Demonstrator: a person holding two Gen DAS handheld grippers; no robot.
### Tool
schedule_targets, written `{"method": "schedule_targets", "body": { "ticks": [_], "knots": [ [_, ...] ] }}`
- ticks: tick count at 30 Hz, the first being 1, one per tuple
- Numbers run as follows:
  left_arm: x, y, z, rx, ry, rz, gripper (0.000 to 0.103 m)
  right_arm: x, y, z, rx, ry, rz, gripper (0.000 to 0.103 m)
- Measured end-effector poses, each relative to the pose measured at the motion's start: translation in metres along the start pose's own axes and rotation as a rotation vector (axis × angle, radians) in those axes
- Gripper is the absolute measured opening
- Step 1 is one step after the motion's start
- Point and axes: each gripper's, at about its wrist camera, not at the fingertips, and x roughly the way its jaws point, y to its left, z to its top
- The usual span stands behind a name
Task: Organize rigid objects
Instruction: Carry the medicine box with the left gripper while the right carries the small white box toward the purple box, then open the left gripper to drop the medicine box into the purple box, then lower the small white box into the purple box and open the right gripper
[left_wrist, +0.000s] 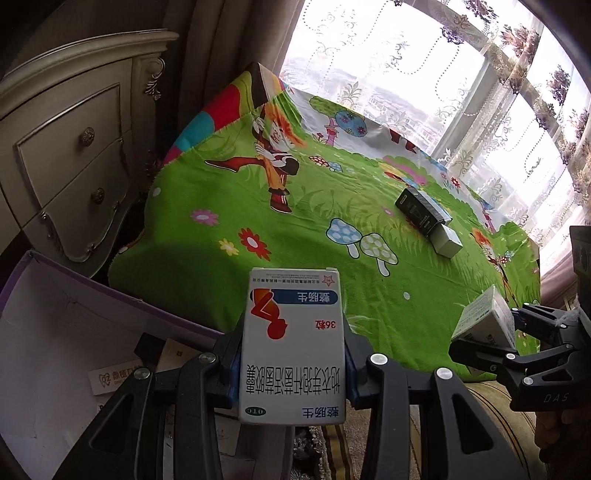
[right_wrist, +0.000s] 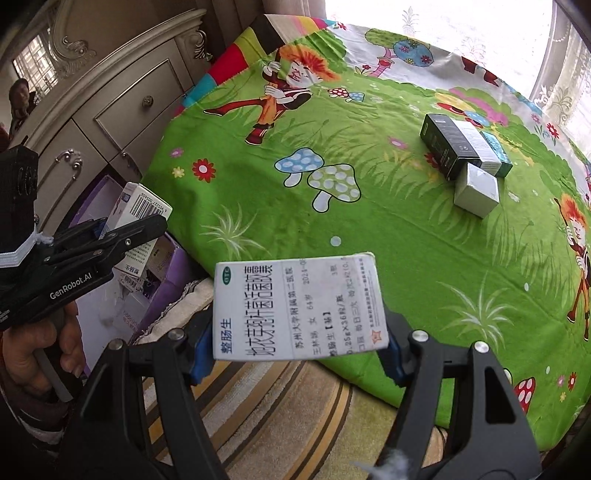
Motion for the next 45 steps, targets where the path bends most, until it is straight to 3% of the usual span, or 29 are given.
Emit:
{"method": "schedule_targets", "body": {
  "ticks": [8, 21, 38, 39, 41, 43, 45],
  "knots": [
    [-0.003, 0.034, 0.002, -0.1, -0.019, 0.09, 0.042, 0.02, 0.044, 0.002, -0.103, 0.054, 0.038, 0.074],
    [0.0, 0.048, 0.005, -0.151, -0.017, 0.132, 0.042, 0.049, 0.098, 0.009, -0.249, 0.113, 0.071, 0.074],
    [0.01, 0.05, 0.005, -0.173, 0.02, 0.163, 0.043, 0.073, 0.12, 0.012, -0.315, 0.146, 0.084, 0.074],
    [0.011, 0.05, 0.005, -0.174, 0.024, 0.161, 0.044, 0.075, 0.118, 0.013, -0.306, 0.151, 0.085, 0.075],
    [0.013, 0.05, 0.005, -0.182, 0.032, 0.17, 0.061, 0.079, 0.115, 0.014, -0.291, 0.167, 0.082, 0.076],
    [0.013, 0.05, 0.005, -0.188, 0.027, 0.176, 0.07, 0.082, 0.113, 0.015, -0.282, 0.177, 0.08, 0.077],
    [0.011, 0.05, 0.006, -0.188, 0.021, 0.177, 0.071, 0.083, 0.112, 0.015, -0.278, 0.178, 0.08, 0.078]
  ]
}}
